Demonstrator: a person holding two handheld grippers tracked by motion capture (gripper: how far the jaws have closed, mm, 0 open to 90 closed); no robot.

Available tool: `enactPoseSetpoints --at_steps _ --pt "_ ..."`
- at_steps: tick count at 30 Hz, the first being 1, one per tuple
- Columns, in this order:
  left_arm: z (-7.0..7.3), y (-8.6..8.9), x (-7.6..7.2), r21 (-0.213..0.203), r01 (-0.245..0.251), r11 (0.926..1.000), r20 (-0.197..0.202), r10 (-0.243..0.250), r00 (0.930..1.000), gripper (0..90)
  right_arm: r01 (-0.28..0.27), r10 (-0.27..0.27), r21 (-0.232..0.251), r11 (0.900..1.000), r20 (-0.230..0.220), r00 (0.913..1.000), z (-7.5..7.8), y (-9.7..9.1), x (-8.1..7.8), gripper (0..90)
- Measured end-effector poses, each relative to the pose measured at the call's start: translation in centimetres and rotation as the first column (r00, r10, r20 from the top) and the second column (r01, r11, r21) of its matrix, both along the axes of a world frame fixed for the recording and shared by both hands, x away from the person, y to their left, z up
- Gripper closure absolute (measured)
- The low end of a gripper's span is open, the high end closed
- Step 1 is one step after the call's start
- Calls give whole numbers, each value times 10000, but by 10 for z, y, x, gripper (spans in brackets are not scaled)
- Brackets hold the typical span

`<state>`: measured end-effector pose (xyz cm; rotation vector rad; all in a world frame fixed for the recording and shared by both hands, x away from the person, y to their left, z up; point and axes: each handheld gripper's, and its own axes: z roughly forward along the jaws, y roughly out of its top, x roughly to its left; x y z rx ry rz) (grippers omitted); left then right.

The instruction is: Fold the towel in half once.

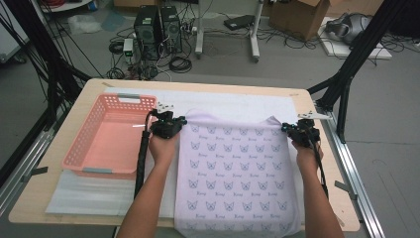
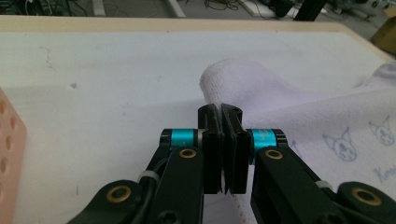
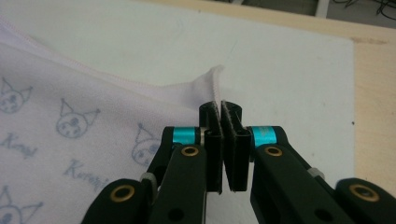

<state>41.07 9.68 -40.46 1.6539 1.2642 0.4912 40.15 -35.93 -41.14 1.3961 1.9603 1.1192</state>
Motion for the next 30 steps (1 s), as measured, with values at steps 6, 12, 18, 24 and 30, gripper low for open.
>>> enactPoseSetpoints --at_steps 6,12,18,24,30 --pt "8 2 -9 99 438 9990 62 -439 9990 870 -376 358 626 9973 303 9989 11 -7 -8 881" --pt "11 7 -32 -49 935 9956 95 -934 9956 868 -936 908 779 9926 387 9951 19 -9 -27 880" --pt "14 7 -60 89 1283 9917 382 -1285 9910 867 -1300 1272 717 9889 421 9910 23 -12 -51 879" --pt "9 7 -90 216 1691 9854 544 -1700 9839 867 -1634 1592 813 9832 557 9857 23 -13 -81 878" --pt "0 8 -114 319 2054 9782 613 -2070 9764 866 -1849 1816 763 9798 487 9822 15 -16 -111 878"
